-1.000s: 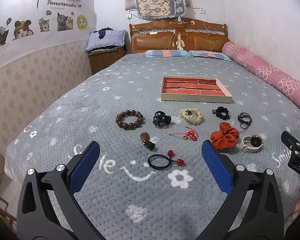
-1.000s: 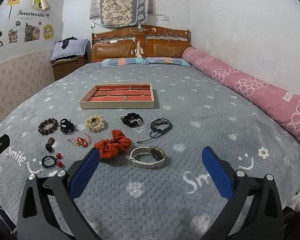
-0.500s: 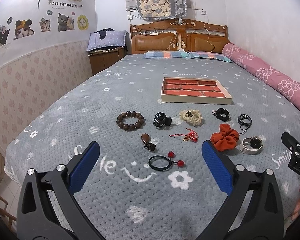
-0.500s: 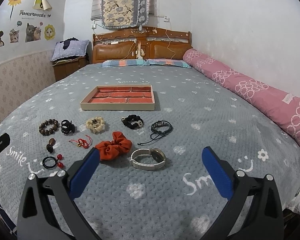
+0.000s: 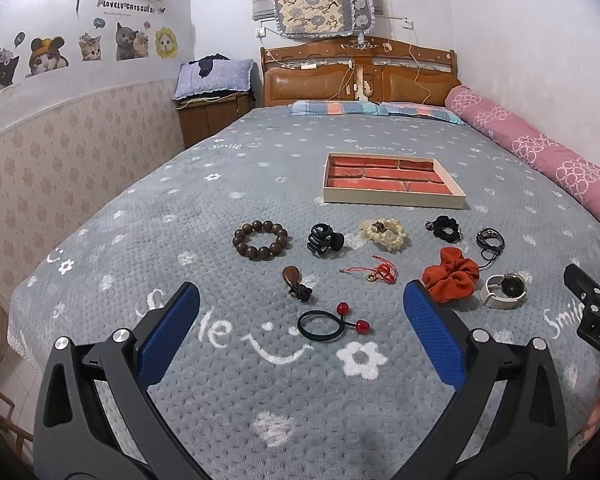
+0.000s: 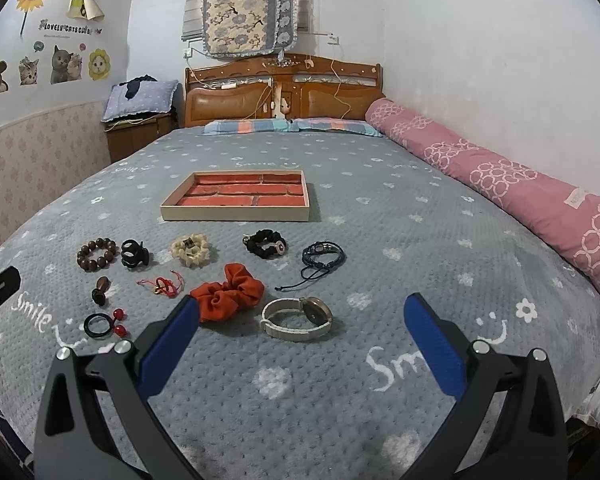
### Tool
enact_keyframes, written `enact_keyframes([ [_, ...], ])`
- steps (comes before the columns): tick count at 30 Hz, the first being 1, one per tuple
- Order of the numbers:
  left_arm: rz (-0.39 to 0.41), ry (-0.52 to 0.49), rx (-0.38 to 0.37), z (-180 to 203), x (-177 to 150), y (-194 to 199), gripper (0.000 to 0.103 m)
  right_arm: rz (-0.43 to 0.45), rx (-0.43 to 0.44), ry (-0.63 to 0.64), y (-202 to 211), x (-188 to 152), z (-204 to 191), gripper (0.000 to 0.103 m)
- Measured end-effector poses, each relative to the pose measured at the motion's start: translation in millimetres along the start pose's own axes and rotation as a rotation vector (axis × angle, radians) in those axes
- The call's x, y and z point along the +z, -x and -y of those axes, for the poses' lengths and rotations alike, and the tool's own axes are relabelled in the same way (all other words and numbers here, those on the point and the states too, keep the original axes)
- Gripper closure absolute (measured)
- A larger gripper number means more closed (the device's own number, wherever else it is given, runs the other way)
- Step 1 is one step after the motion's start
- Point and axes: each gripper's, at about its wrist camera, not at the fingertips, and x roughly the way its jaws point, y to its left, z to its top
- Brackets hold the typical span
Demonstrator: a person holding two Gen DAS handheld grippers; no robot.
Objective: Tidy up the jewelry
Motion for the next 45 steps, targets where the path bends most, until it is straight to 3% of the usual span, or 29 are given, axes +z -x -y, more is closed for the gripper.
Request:
enact_keyframes([
  [30, -0.034, 0.020, -0.030, -4, -11, -32, 0.005, -0.014, 0.001, -0.022, -21, -10, 2, 0.004],
  [35, -0.036, 0.026, -0.043, -2, -14, -38, 0.005, -0.002, 0.035, -0.043, -29, -13, 5, 0.004],
  [45, -0.064, 0.011, -0.047, -1, -15, -55, 0.005, -0.020, 0.019, 0.019, -44, -12, -6, 0.004],
])
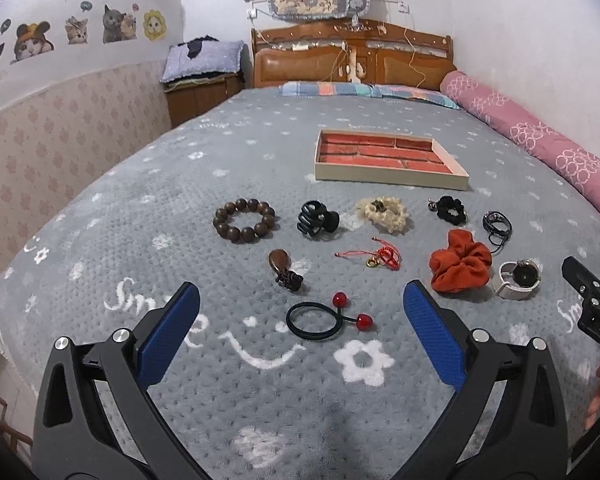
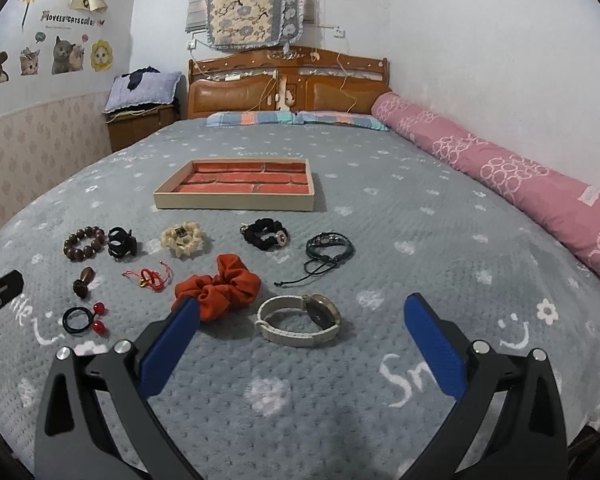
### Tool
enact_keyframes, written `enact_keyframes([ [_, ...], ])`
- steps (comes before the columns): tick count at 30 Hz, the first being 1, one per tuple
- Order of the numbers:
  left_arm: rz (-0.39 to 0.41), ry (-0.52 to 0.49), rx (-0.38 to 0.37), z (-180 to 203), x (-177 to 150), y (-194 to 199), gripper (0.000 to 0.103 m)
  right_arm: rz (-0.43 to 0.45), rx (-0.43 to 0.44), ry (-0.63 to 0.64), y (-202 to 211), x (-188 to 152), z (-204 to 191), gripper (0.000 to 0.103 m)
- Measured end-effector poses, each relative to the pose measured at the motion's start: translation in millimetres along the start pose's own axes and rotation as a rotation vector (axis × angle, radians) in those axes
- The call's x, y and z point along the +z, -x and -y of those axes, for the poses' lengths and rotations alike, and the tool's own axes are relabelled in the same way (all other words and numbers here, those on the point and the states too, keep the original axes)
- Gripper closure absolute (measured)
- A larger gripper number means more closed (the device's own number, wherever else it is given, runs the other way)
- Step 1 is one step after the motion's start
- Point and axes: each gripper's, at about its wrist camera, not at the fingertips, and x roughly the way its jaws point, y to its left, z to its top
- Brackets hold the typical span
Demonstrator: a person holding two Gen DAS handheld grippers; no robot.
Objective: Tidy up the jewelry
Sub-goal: 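Grasp the brown pendant with the left tool while the right tool grasps the orange scrunchie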
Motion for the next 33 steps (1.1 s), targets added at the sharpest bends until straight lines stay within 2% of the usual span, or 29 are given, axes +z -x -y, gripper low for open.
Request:
enact_keyframes([
  [7, -0.011, 0.004, 0.018, -5, 5, -12, 0.005, -0.015, -0.011, -0.005, -12, 8, 3, 0.004],
  [11, -0.044, 0.014, -0.031, -11, 4, -21, 0.005, -0.026, -0.047, -0.011, -19, 6, 7, 0.004],
  [15, -0.059, 0.016, -0.025, -13, 2, -28, 0.005, -0.045, -0.073, 0.003, -25, 3, 8, 0.004],
  [18, -0.056, 0.011, -0.015, -20, 0, -32, 0.005, -0.052, -0.130, 0.014, -29, -2, 6, 0.004],
  [23, -0.068, -0.007, 0.033, -28, 3, -41, 0.005, -0.113, -0.096, -0.016, -42, -5, 12, 0.004],
  [33, -0.096, 0.026, 0.006, -44, 9, -55, 0.005, -0.118, -0.139, -0.073, -47, -4, 36, 0.004],
])
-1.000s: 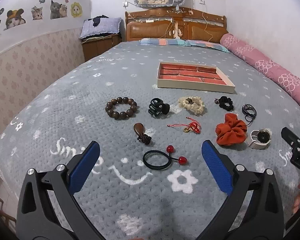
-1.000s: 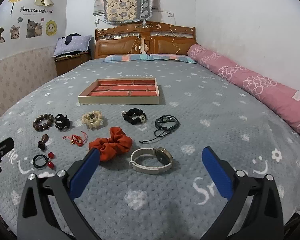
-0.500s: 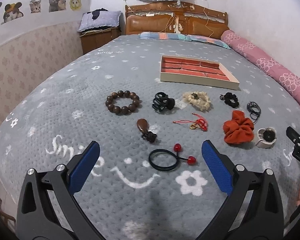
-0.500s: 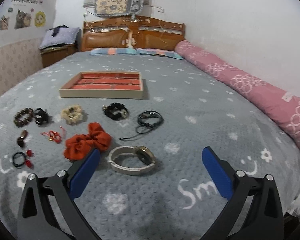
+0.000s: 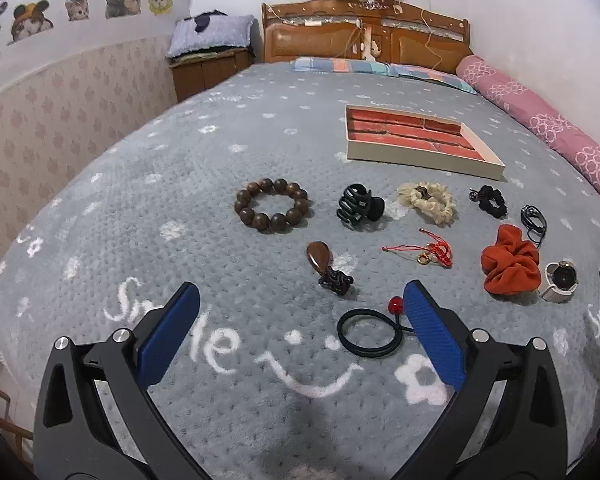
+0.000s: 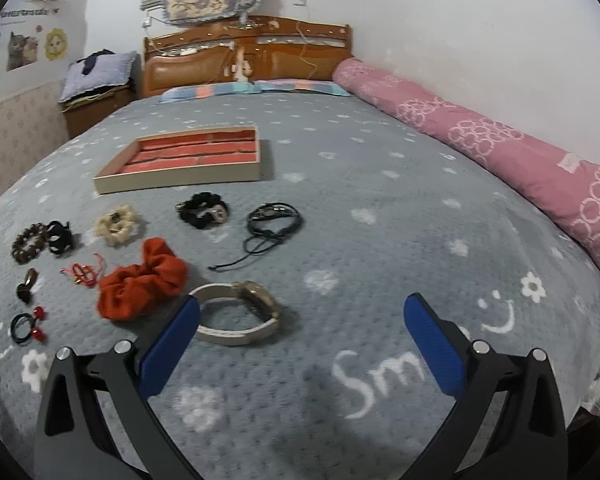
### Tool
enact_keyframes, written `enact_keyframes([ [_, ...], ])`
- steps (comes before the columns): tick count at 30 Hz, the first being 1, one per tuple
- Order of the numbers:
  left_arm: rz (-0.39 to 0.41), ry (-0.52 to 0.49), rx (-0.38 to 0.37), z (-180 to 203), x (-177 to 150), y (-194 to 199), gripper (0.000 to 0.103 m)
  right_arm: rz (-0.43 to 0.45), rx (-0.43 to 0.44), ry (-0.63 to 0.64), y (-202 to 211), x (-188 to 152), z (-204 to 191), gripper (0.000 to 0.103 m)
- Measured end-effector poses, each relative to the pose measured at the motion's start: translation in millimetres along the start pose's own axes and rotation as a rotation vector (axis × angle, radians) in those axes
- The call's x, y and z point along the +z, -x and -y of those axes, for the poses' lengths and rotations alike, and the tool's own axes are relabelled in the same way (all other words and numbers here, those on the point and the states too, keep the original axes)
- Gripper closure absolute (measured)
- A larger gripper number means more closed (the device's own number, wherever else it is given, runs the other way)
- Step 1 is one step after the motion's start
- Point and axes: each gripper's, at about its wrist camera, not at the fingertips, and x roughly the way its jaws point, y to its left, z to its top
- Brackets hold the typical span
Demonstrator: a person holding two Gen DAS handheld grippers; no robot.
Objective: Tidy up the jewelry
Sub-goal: 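Grasp the brown pendant with the left tool while the right tool grasps the orange scrunchie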
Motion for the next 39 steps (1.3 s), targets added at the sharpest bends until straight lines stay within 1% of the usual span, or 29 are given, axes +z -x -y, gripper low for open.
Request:
enact_keyframes([
  [2, -0.014, 0.014, -0.025, -1, 2, -5, 0.005, -0.011, 0.011, -0.009, -4, 1, -1, 0.004],
  [6, -0.023, 0.016, -0.043, 1, 10, -16, 0.005, -0.022, 0.001, 0.022, -16, 8, -17, 0.004],
  [9, -0.021, -0.003, -0.039, 2, 19, -26, 0.005, -0.031, 0.034, 0.020, -23, 19, -29, 0.004],
  [12, -0.037, -0.029, -0.047, 6, 25, -37, 0.005, -0.032, 0.062, 0.024, -27, 28, -44, 0.004],
  [13, -0.047, -0.036, -0.051, 8, 26, -42, 0.007, -0.039, 0.062, 0.036, -31, 31, -52, 0.004],
  [15, -0.066, -0.055, -0.060, 12, 28, -49, 0.015, -0.073, 0.063, 0.058, -41, 33, -66, 0.004],
  [18, -0.095, -0.064, -0.076, 15, 29, -60, 0.016, -0.105, 0.083, 0.079, -50, 33, -81, 0.004],
  [20, -0.108, -0.061, -0.104, 15, 27, -64, 0.016, -0.106, 0.084, 0.081, -54, 34, -87, 0.004],
  [23, -0.120, -0.069, -0.105, 15, 24, -72, 0.016, -0.124, 0.097, 0.070, -60, 36, -93, 0.004],
  [26, -0.145, -0.074, -0.108, 15, 21, -82, 0.026, -0.124, 0.104, 0.088, -64, 37, -102, 0.004],
  [31, -0.163, -0.067, -0.126, 10, 16, -88, 0.027, -0.147, 0.108, 0.111, -74, 33, -109, 0.004],
  [32, -0.161, -0.066, -0.125, 9, 16, -89, 0.028, -0.149, 0.105, 0.114, -76, 33, -110, 0.005],
  [34, -0.166, -0.057, -0.122, 6, 16, -92, 0.032, -0.165, 0.101, 0.122, -82, 32, -110, 0.010],
  [35, -0.169, -0.054, -0.126, 5, 15, -93, 0.036, -0.180, 0.102, 0.125, -86, 31, -110, 0.017],
  [36, -0.171, -0.050, -0.132, 4, 15, -94, 0.038, -0.194, 0.108, 0.124, -89, 30, -110, 0.020],
  [39, -0.177, -0.049, -0.120, 3, 13, -98, 0.040, -0.225, 0.123, 0.116, -98, 27, -110, 0.020],
])
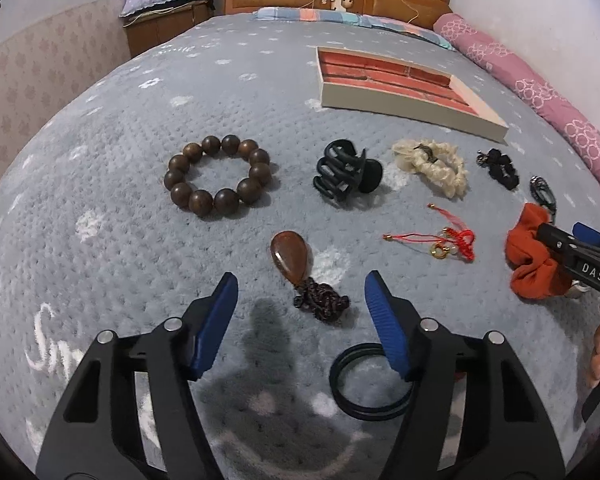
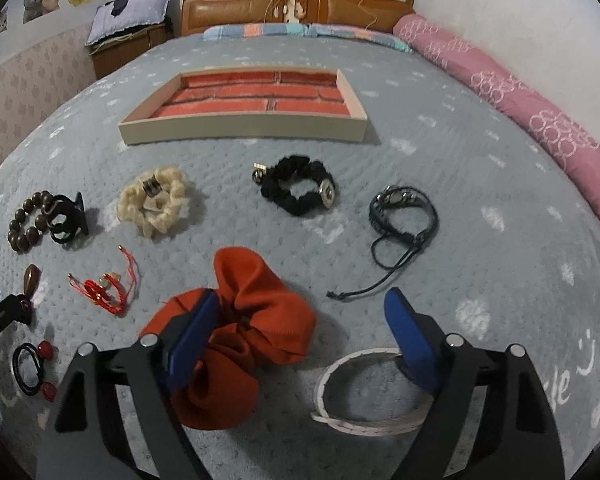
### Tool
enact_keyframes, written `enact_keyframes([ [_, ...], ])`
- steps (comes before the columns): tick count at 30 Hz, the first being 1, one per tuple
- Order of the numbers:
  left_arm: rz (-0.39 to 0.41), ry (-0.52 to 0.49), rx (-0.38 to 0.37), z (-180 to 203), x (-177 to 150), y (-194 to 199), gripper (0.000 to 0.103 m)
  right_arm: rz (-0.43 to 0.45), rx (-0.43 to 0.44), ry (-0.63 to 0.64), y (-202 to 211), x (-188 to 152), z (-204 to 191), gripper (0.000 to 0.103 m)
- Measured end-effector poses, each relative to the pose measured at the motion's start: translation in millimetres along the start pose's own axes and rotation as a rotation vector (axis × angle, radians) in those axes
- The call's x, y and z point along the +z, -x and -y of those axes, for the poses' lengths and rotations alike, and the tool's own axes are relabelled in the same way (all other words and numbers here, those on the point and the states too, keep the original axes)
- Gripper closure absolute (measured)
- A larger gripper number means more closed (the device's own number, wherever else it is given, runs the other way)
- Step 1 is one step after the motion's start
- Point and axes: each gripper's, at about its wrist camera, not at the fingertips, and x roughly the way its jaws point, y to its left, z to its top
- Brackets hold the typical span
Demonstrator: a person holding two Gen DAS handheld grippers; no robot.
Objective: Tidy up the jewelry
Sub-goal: 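Grasp the brown pendant with the left tool while the right tool grasps the orange scrunchie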
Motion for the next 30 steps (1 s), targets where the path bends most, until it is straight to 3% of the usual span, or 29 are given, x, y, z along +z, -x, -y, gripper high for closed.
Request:
enact_keyframes([
  [3, -0.023, 0.004, -0.007, -2, 0, -7, 0.046, -0.004, 0.008, 0.005, -4, -2, -4, 0.020],
  [10, -0.033, -0.001, -0.013, -2, -2, -14, 0.050, -0.011, 0.032, 0.006, -13, -5, -8, 0.026],
  [14, -0.050, -0.029, 0.010, 4, -4, -14, 0.063, -0.027, 0.072, 0.004, -17, -3, -9, 0.036],
  [23, -0.062, -0.019, 0.018, 2, -6, -15, 0.072, -0.036, 0.137, -0.014, -18, -8, -9, 0.056],
  [30, -0.075, -0.040, 0.049, 6, -5, -14, 0.076, -0.021, 0.149, 0.005, -12, -14, -11, 0.064],
])
